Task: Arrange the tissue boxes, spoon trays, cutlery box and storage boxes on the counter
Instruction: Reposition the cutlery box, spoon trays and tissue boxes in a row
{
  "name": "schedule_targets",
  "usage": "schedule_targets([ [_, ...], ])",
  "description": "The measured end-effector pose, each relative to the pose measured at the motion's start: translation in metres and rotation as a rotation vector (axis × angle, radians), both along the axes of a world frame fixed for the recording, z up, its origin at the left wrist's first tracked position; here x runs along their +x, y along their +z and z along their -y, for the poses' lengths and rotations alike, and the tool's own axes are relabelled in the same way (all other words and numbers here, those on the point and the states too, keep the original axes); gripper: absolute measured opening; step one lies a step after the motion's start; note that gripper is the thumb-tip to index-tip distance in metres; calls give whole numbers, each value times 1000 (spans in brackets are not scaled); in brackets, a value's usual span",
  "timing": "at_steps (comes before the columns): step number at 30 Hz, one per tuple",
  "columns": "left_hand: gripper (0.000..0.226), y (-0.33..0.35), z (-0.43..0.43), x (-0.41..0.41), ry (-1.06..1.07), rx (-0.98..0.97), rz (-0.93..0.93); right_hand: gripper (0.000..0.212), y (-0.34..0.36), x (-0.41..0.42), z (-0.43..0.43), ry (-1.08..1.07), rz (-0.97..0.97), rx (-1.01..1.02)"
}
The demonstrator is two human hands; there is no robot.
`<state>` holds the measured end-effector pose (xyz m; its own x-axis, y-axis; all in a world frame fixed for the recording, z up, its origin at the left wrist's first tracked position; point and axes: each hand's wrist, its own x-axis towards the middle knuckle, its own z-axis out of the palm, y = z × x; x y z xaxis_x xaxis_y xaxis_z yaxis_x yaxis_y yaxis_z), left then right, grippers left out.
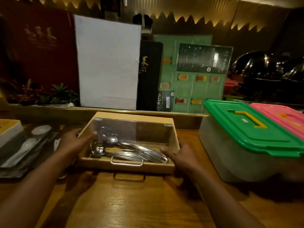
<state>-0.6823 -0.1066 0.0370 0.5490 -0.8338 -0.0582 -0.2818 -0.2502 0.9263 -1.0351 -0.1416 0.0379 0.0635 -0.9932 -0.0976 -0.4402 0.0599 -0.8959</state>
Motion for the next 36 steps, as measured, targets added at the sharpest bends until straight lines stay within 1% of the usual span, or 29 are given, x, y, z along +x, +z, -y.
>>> schedule_targets([
  [1, 53, -2, 2, 1, -13, 5, -33, 79, -2, 0, -1, 2, -38, -5],
  [3, 46, -4, 6, 1, -27, 18, -81, 75, -3, 1, -1, -12, -42, -23],
  [5, 50, -6, 9, -1, -15, 1, -99, 66, -5, -1, 2, -28, -13, -23],
  [7, 55, -9, 12, -2, 12, -13, -119, 64, -5, -1, 3, -37, -3, -15],
  [12, 64, -17, 14, -8, 26, -50, -73, 74, -4, -9, 10, -53, -24, -13],
  [15, 62, -22, 21, -22, 45, -72, -31, 72, -4, -24, 20, -49, -33, -16],
  [17, 58, -23, 27, -33, 49, -102, -32, 66, -3, -34, 25, -45, -48, -7],
  [19, 57, -23, 33, -46, 45, -118, -43, 66, -5, -44, 31, -51, -29, 11],
  [24, 60, -25, 49, -83, 2, -136, -79, 81, -6, -77, 44, -113, -19, 8],
  [26, 62, -27, 56, -95, -5, -135, -73, 76, -1, -88, 46, -122, -58, -14],
  [29, 58, -29, 64, -106, 10, -132, -69, 68, 3, -99, 49, -129, -70, -25],
  [32, 55, -30, 66, -110, 8, -126, -64, 70, 0, -102, 51, -127, -65, -20],
  [36, 61, -32, 67, -116, 15, -131, -40, 68, -1, -107, 53, -136, -59, -1],
])
